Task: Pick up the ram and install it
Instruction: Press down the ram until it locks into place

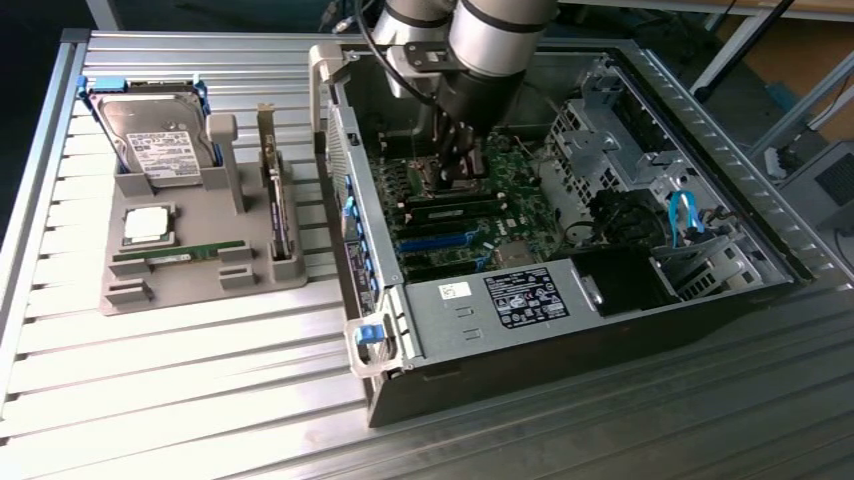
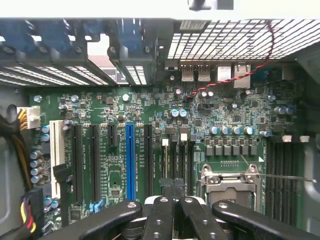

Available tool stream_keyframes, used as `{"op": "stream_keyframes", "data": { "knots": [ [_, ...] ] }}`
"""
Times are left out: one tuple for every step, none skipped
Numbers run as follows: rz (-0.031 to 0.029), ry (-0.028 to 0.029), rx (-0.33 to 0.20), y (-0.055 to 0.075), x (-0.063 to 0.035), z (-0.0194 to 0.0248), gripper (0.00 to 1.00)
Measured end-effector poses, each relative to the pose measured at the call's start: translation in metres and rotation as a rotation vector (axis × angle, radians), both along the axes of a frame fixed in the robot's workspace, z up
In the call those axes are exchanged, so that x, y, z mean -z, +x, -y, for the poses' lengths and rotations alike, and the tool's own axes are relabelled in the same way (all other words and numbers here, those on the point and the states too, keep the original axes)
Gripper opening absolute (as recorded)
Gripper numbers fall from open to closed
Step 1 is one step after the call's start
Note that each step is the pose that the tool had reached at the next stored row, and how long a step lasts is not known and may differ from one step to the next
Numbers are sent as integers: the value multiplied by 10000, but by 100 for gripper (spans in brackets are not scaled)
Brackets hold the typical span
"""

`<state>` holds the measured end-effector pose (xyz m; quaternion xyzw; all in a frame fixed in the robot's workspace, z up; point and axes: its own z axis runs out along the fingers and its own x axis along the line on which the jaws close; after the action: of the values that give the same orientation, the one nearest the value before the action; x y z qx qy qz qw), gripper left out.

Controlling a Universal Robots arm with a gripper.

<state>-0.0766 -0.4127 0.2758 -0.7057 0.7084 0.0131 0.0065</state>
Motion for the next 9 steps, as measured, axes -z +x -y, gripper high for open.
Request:
{"op": "stream_keyframes", "data": {
  "knots": [
    [-1, -2, 0, 0, -37, 0, 10],
    [0, -1, 0, 0, -61, 0, 10],
    [0, -3, 0, 1, -103, 0, 10],
    [0, -2, 0, 1, -144, 0, 10],
    [0, -1, 0, 2, -176, 0, 10],
    [-1, -2, 0, 2, -205, 0, 10],
    [-1, -2, 0, 2, -226, 0, 10],
    [0, -1, 0, 2, -240, 0, 10],
    [0, -2, 0, 2, -260, 0, 10]
  ]
}}
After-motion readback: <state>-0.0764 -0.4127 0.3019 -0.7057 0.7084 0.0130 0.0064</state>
